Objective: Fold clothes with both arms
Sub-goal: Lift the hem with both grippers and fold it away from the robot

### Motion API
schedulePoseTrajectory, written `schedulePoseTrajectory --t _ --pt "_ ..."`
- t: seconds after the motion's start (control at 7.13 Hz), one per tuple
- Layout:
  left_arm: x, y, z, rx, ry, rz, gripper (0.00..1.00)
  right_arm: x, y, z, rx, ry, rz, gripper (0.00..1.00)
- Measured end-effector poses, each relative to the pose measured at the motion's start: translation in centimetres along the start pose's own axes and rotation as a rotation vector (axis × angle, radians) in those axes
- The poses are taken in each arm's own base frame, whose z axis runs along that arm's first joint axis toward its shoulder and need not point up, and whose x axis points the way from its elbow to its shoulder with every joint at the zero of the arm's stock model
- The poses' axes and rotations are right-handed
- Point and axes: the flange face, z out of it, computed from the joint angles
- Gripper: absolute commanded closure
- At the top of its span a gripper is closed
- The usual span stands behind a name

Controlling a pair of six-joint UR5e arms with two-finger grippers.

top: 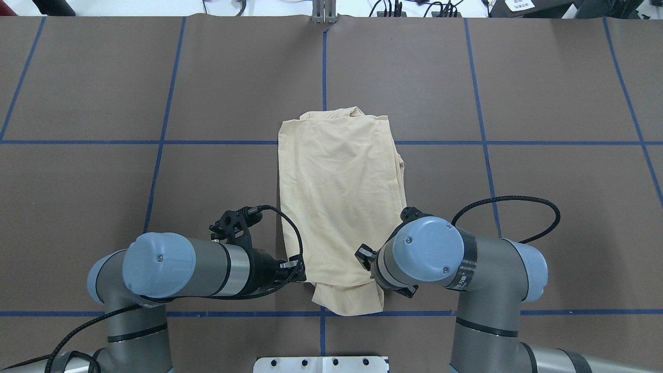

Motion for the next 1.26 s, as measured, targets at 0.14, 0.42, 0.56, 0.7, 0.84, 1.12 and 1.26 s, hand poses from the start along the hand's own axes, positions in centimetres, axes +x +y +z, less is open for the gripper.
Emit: schedulePoseTrajectory --t 0.14,0.42,0.56,0.7,0.84,1.12,1.26 --pt "-0.2 0.8 -0.6 -0.012 0.005 0.006 1.0 0.3 0.0 -0.5 -0.014 0.0 -0.002 1.0" --pt "-0.9 2.5 -0.4 -0.042 -0.008 0.014 1.0 1.4 0.4 -1.3 -0.08 0.026 -0.003 1.0" --pt "-1.0 3.3 -0.1 -0.057 -0.016 0.016 1.0 1.8 0.8 -1.6 -0.127 0.047 -0.004 1.0" --pt "-0.9 3.8 -0.3 -0.067 -0.016 0.019 1.0 2.0 1.3 -1.8 -0.166 0.062 -0.007 1.0" --pt "-0.3 4.1 -1.1 -0.077 -0.002 0.021 1.0 1.7 1.1 -2.1 -0.178 0.061 -0.006 1.0" --pt "1.4 2.6 -3.8 -0.079 0.04 0.028 1.0 0.2 -2.3 -3.6 -0.144 0.015 0.014 1.0" --pt "2.0 0.5 -4.9 -0.049 0.056 0.059 1.0 -1.1 -4.9 -5.1 -0.113 -0.024 0.011 1.0"
